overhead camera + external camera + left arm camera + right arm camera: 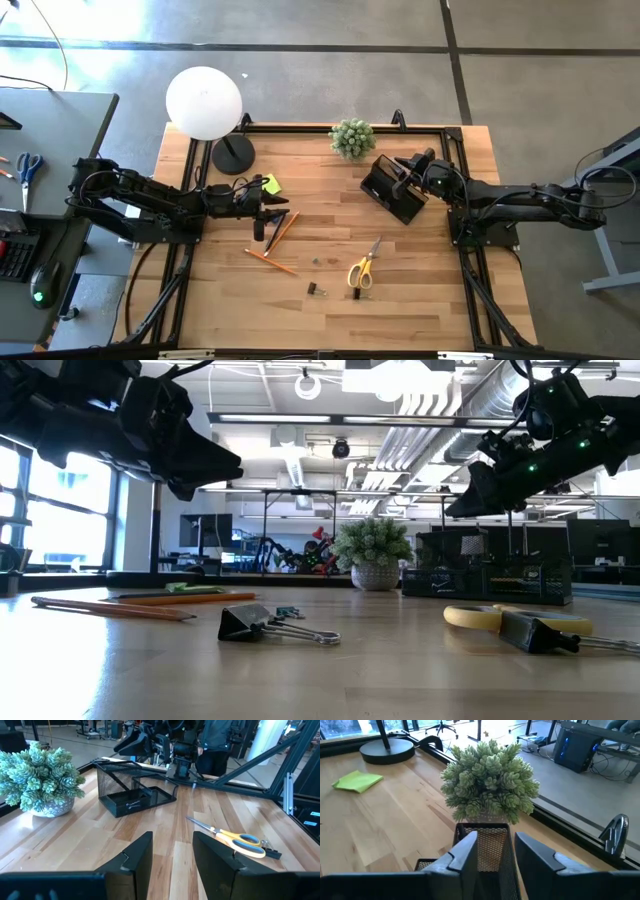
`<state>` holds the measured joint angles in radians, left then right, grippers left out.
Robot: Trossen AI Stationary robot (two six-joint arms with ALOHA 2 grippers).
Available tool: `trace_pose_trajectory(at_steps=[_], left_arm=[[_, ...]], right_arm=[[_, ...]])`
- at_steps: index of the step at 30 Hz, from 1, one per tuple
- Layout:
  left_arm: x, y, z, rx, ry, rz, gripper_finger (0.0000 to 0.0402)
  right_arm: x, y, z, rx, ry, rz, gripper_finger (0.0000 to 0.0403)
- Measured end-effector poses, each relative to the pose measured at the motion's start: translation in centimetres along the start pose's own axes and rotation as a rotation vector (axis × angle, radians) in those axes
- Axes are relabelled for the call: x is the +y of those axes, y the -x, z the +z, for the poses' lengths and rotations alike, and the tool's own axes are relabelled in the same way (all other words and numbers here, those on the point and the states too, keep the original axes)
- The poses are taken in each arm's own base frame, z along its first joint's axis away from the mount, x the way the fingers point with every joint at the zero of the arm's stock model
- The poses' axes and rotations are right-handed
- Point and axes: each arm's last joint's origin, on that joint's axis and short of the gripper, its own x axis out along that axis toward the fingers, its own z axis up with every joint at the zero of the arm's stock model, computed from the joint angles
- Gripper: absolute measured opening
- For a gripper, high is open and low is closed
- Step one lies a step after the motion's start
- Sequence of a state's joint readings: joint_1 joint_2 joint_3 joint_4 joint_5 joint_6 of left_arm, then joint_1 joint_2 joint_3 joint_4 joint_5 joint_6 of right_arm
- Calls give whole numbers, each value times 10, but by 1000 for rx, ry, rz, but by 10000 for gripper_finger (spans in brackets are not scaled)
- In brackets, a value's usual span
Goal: Pick and place office supplies into organizer
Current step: Put the yellow scissors into the desk organizer
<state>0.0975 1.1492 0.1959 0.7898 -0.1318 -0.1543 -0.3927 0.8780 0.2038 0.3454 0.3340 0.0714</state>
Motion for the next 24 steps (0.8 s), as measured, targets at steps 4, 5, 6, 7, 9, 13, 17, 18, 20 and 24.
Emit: trace_pose_trajectory(at_steps=[4,5,6,7,9,13,17,18,20,24], left_arm=[[0,0,-1,7,-1,1,129],[0,0,-1,7,-1,1,129],[0,0,-1,8,-1,2,129],[0,0,-1,7,-1,1,129],[0,0,-1,8,-1,1,129],[0,0,-1,7,4,1,129],[0,0,1,-7,9,-1,129],[0,0,1,-14,10,-2,129],[-1,0,3,-28,12,-10,129],[-1,0,3,-26,12,-31,129]], right_arm=[[3,0,6,-56,-8,82,140],[4,1,8,-78,-2,105,141],[4,1,10,-97,-2,126,142],[5,1,12,-109,3,143,142],[7,1,18,-125,19,173,141],[17,4,30,-158,58,281,138],[33,10,39,-195,117,399,138],[38,11,40,-198,134,431,138],[47,13,40,-196,173,486,138],[67,13,33,-133,269,584,138]])
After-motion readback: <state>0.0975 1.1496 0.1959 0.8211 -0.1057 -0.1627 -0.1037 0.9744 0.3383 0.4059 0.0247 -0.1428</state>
